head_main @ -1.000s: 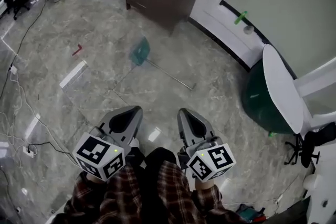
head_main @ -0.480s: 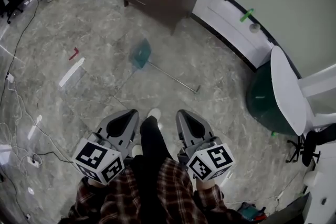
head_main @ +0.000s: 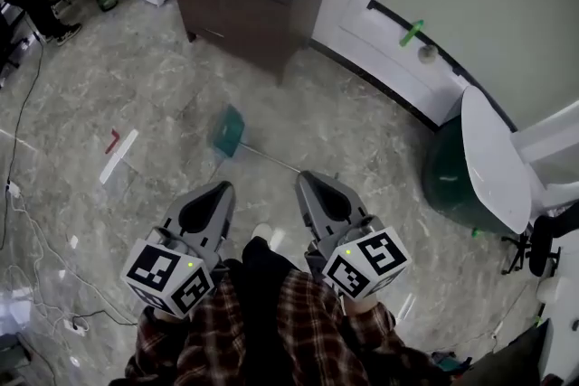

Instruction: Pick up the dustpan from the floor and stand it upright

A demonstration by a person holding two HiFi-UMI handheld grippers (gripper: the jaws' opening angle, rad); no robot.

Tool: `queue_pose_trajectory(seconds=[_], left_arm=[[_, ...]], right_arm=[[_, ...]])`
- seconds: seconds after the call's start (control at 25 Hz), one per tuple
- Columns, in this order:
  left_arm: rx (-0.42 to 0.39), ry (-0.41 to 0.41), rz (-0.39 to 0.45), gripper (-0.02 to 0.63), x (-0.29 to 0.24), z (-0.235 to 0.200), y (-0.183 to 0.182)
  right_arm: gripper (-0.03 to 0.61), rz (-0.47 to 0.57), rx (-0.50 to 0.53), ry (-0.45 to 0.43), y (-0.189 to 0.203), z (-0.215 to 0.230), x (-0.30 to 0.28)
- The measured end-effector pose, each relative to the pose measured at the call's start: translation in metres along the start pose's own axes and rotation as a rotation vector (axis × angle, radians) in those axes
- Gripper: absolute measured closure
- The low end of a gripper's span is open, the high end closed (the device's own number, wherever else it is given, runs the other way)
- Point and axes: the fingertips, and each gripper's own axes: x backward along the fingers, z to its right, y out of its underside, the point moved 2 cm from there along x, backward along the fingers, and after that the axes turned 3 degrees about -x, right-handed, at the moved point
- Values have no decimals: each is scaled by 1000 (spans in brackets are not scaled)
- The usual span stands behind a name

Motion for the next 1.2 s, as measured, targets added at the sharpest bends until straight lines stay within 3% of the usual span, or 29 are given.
queue_pose_trajectory(seconds=[0.2, 0.44, 0.64, 0.88, 1.0, 1.2], left_arm=[[7, 52, -25, 601, -60, -5, -19], [-6, 140, -81, 603, -130, -23, -32], [-43, 245, -117, 603, -208, -43, -58], [-98, 425, -182, 603, -300, -51, -85], [-116, 518, -235, 603, -338, -46, -88], [-112, 584, -315, 603, -386, -34, -68]], right_arm=[[568, 22, -2, 29, -37, 38, -26], [568, 28, -57, 134, -43, 92, -48], [568, 77, -97, 264, -66, 152, -71], [568, 150, -128, 445, -101, 219, -99], [568, 160, -173, 555, -103, 244, -97], [568, 136, -257, 676, -84, 285, -76]])
